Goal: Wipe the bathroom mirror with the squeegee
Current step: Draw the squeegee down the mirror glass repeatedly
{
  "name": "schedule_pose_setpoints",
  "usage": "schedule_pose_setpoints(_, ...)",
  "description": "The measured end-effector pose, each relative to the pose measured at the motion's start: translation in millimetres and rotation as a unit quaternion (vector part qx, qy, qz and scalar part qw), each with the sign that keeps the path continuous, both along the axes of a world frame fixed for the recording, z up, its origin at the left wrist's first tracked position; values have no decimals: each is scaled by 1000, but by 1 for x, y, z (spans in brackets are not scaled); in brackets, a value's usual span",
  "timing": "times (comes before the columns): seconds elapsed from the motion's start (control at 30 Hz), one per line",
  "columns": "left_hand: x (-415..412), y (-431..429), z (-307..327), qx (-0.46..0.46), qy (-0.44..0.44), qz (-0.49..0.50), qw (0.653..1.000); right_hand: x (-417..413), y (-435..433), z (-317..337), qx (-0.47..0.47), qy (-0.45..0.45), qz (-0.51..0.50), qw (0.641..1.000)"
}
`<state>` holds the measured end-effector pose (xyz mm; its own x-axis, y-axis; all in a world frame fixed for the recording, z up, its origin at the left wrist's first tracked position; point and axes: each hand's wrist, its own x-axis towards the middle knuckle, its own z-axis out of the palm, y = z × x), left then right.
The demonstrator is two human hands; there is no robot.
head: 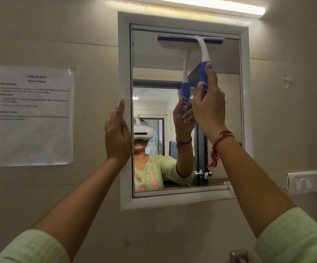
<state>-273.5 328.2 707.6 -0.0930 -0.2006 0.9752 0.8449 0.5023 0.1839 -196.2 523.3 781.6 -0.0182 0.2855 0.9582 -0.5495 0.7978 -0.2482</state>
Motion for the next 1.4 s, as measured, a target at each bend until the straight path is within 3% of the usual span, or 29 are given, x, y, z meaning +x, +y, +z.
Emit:
schedule_pose_setpoints(0.73, 0, -1, 1, -9, 2, -7, 1000, 15, -10, -183, 28, -60, 37, 997)
schedule_pose_setpoints(1.4, 0, 0, 0, -7, 17, 22, 1000, 71, -17, -352, -16, -183, 3, 983)
